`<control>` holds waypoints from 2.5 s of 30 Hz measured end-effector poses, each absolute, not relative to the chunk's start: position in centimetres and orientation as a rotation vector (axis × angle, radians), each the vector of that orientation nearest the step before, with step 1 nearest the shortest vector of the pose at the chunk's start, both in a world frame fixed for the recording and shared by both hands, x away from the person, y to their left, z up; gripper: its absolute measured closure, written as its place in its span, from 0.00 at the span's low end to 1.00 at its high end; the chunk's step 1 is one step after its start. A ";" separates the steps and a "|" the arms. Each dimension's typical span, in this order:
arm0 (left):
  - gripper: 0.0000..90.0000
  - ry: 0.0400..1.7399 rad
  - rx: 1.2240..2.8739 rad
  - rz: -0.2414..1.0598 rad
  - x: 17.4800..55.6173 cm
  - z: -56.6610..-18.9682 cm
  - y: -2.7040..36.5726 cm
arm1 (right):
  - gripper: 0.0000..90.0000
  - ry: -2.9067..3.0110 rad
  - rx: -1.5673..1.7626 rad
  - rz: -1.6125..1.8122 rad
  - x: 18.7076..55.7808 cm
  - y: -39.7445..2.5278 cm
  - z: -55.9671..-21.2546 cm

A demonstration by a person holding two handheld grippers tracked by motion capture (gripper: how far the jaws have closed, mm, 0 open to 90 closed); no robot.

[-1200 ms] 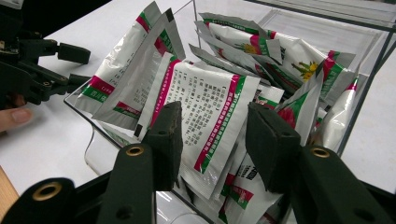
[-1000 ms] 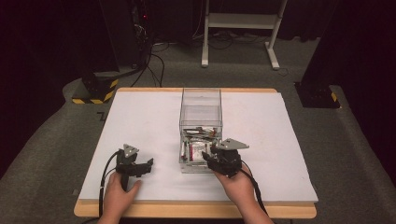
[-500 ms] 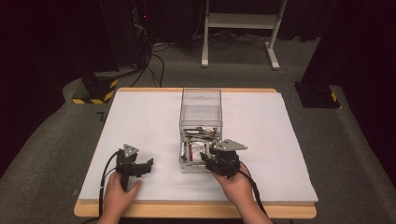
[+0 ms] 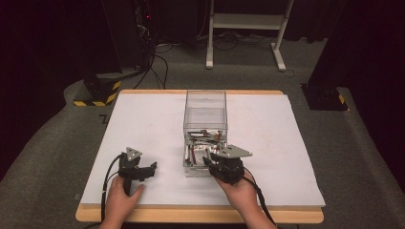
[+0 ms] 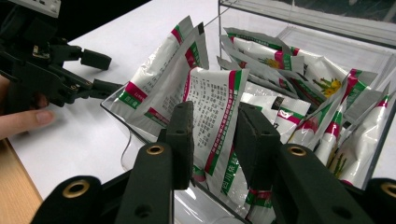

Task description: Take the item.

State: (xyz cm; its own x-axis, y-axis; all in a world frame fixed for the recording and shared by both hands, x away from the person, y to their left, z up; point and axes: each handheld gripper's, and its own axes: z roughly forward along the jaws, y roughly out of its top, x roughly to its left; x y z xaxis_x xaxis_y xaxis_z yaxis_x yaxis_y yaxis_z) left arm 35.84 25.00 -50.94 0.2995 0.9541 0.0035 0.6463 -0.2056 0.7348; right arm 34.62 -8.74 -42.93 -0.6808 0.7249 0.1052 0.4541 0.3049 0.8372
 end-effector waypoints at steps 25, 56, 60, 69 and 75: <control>0.16 1.422 1.939 0.627 35.8 -50.9 25.0 | 0.98 2.256 1.037 1.333 34.5 -8.9 -43.2; 0.16 1.422 1.939 0.627 35.8 -50.9 25.0 | 0.98 2.146 1.045 1.407 34.3 -10.4 -41.9; 0.16 1.422 1.939 0.627 35.8 -50.9 25.0 | 0.98 2.135 1.038 1.412 34.2 -10.6 -41.7; 0.16 1.422 1.940 0.626 35.8 -50.9 25.0 | 0.99 2.111 1.030 1.429 34.1 -11.0 -41.3; 0.16 1.422 1.939 0.627 35.8 -50.9 25.0 | 0.99 2.095 1.020 1.432 34.0 -11.2 -41.0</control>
